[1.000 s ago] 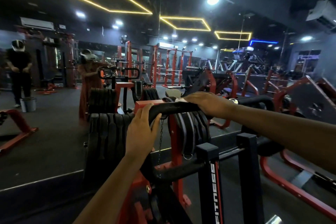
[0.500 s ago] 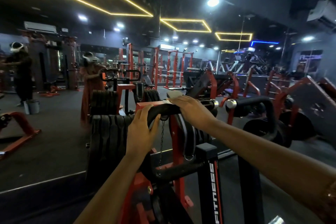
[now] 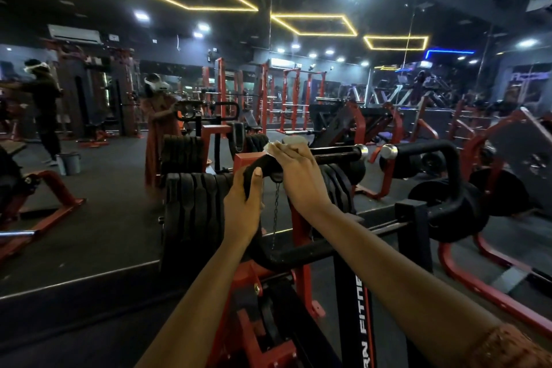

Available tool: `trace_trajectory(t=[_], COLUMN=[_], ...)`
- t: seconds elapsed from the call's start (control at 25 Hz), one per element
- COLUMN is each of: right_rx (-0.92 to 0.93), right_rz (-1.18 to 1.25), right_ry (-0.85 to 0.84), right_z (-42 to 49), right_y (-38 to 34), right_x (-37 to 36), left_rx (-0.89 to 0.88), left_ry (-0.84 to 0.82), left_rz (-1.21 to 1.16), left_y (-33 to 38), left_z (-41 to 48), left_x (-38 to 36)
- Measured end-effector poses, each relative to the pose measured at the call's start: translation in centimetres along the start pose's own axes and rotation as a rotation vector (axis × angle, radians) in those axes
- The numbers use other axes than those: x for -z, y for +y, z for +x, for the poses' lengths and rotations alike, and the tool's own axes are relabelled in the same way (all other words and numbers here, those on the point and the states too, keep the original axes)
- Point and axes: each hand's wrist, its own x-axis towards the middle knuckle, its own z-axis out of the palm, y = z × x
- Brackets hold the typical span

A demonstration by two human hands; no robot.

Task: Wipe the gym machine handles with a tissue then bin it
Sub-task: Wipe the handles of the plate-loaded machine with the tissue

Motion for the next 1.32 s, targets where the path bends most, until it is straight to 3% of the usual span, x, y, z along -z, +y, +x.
trace_trajectory(t=[0.16, 0.28, 0.44, 0.56, 0.72, 0.76, 0.84, 0.96, 1.08, 1.2, 1.24, 1.32], right_rx=[0.146, 0.222, 0.195, 0.124, 0.163, 0.158, 0.129, -0.004, -0.119, -0.004, 0.028, -0.075], right_rz=[0.028, 0.063, 0.031, 0.093, 0.242, 0.271, 0.263, 0.298, 0.374, 0.247, 0.263, 0.419], right_ry=[0.105, 0.095, 0.144, 0.123, 0.065, 0.058, 0.079, 0.227, 0.128, 0.124, 0.124, 0.087], right_z=[-3.2, -5.6, -4.0, -5.5, -12.0, -12.9, -13.3, -9.8, -8.1, -12.3, -13.7, -14.0], right_y=[-1.7, -2.3, -2.9, -3.5, -3.5, -3.3, -3.0, -3.7, -5.5, -4.8, -4.0, -3.1], right_x=[-2.3, -2.7, -1.8, -3.1, -4.9, -4.9, -4.6, -3.6, -4.1, -6.1, -6.2, -5.5], left_rx=[-0.006, -0.018, 0.000, 0.092, 0.415, 0.444, 0.299, 0.218, 0.274, 0.291, 0.266, 0.218], left_ry=[-0.036, -0.075, -0.069, -0.156, -0.382, -0.339, -0.190, -0.161, -0.224, -0.186, -0.151, -0.162], left_rz=[-0.162, -0.237, -0.273, -0.346, -0.448, -0.453, -0.437, -0.428, -0.375, -0.367, -0.365, -0.353], left_y=[-0.6, -0.5, -1.6, -0.8, 1.1, 1.3, 1.0, -0.3, -0.2, -0.5, -0.6, -0.8], left_z=[-3.1, -4.7, -4.7, -5.0, -6.4, -6.3, -5.8, -5.4, -5.8, -5.4, -5.2, -5.3], left_x=[0.5, 0.6, 0.4, 1.4, 3.2, 3.2, 3.0, 2.7, 2.6, 2.8, 2.9, 2.9])
